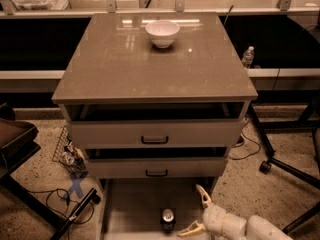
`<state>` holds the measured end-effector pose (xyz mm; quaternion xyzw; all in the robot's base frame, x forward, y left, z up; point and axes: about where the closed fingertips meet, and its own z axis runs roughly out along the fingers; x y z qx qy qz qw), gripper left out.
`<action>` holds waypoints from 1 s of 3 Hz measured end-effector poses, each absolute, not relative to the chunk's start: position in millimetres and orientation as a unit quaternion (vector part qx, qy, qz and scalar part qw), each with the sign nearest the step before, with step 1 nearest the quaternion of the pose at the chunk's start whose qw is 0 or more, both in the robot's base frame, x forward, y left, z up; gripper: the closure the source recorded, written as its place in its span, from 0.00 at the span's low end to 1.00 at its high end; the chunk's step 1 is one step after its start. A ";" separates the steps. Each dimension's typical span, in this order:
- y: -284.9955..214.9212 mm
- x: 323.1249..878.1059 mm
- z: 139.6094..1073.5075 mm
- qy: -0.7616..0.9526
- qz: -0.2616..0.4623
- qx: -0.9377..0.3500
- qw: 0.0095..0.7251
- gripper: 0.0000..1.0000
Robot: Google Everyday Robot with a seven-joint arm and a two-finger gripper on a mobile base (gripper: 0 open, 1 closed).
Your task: Pick pepsi can from bottom drawer and place on counter
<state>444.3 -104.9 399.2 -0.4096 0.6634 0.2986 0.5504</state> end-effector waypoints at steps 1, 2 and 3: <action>-104.9 444.5 400.2 0.663 0.298 -0.411 0.550 0.00; -96.3 447.0 387.3 0.660 0.311 -0.406 0.550 0.00; -80.0 456.5 355.3 0.646 0.332 -0.413 0.550 0.00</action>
Offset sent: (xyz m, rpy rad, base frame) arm 0.0064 0.0163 -0.0306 0.0493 0.0242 0.0206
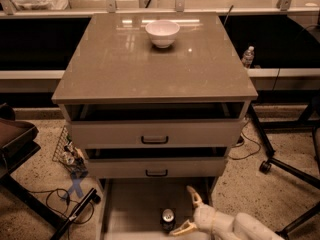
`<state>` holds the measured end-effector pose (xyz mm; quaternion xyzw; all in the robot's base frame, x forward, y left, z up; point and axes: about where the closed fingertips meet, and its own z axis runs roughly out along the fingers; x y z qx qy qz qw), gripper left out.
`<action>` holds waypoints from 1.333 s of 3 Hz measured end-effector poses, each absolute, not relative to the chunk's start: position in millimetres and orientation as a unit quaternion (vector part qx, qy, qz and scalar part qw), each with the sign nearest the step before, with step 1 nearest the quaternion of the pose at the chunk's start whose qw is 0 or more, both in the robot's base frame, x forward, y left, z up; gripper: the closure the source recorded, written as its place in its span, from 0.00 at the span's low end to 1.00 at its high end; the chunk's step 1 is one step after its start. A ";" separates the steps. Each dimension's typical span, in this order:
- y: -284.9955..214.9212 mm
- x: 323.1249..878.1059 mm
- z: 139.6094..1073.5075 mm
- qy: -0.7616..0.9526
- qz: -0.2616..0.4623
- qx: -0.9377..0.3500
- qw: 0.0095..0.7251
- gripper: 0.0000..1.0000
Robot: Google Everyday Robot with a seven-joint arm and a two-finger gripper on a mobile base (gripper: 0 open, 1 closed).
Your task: Pick pepsi can from bottom drawer and place on counter
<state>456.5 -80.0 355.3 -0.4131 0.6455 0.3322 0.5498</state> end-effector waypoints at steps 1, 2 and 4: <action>-47.5 475.1 293.2 0.623 0.361 -0.443 0.533 0.00; -29.4 490.1 247.2 0.614 0.374 -0.468 0.514 0.00; -24.1 496.4 232.8 0.616 0.371 -0.485 0.498 0.00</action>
Offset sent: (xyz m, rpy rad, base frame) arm 0.0534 0.0667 -0.1671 -0.0530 0.0218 0.2438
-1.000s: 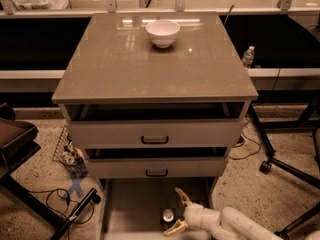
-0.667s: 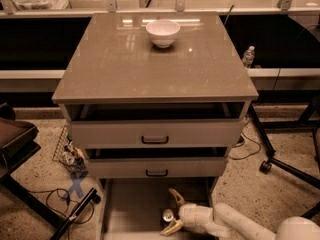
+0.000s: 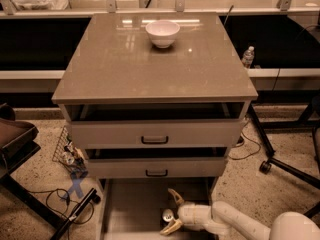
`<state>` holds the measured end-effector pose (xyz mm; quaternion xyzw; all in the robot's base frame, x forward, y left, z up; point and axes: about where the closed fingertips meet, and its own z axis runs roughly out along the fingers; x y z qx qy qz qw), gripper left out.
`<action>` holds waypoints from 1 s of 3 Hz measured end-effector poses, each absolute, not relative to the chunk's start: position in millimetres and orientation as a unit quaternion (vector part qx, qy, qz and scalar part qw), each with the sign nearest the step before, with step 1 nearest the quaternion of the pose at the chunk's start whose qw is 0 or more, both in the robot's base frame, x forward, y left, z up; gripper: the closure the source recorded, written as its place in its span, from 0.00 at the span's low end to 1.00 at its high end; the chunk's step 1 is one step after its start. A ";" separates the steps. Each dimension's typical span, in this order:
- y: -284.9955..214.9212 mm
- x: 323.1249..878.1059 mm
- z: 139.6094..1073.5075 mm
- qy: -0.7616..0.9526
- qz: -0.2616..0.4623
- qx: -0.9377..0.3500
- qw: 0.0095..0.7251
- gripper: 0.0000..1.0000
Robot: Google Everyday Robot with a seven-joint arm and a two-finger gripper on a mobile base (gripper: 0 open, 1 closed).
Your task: Pick pepsi can from bottom drawer and place on counter
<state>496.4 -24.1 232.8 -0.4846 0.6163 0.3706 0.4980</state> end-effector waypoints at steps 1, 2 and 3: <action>-41.5 488.6 226.9 0.631 0.359 -0.519 0.452 0.00; -37.9 487.5 226.2 0.629 0.362 -0.516 0.455 0.00; -17.0 481.7 208.4 0.634 0.367 -0.521 0.439 0.03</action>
Offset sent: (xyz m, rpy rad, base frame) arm -0.0057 -0.0095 -0.0043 -0.0704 0.0237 0.0365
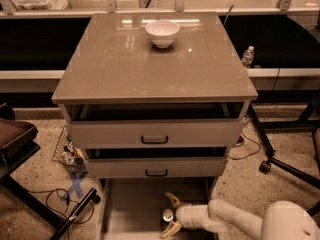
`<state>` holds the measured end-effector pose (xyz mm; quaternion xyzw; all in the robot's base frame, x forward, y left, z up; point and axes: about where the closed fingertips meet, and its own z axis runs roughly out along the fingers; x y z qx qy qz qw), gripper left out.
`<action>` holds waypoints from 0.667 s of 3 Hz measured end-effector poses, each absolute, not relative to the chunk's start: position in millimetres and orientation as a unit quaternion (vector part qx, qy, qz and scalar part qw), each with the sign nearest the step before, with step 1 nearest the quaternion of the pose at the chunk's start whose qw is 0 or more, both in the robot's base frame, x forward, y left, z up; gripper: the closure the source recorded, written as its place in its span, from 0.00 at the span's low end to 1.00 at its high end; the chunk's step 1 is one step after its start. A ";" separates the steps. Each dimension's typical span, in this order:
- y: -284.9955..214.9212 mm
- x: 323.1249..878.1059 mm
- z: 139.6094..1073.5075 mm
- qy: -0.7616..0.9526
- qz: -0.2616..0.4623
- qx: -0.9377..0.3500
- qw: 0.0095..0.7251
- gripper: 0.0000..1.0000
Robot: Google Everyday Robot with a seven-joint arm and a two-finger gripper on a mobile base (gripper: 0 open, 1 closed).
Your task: Pick pepsi can from bottom drawer and place on counter
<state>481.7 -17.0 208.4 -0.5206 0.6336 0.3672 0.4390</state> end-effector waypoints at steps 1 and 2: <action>-8.9 477.5 196.5 0.637 0.366 -0.527 0.427 0.25; -6.8 476.7 196.5 0.637 0.367 -0.527 0.426 0.49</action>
Offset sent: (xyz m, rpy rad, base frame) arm -0.0039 0.0074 -0.0109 -0.0213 0.0117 0.0112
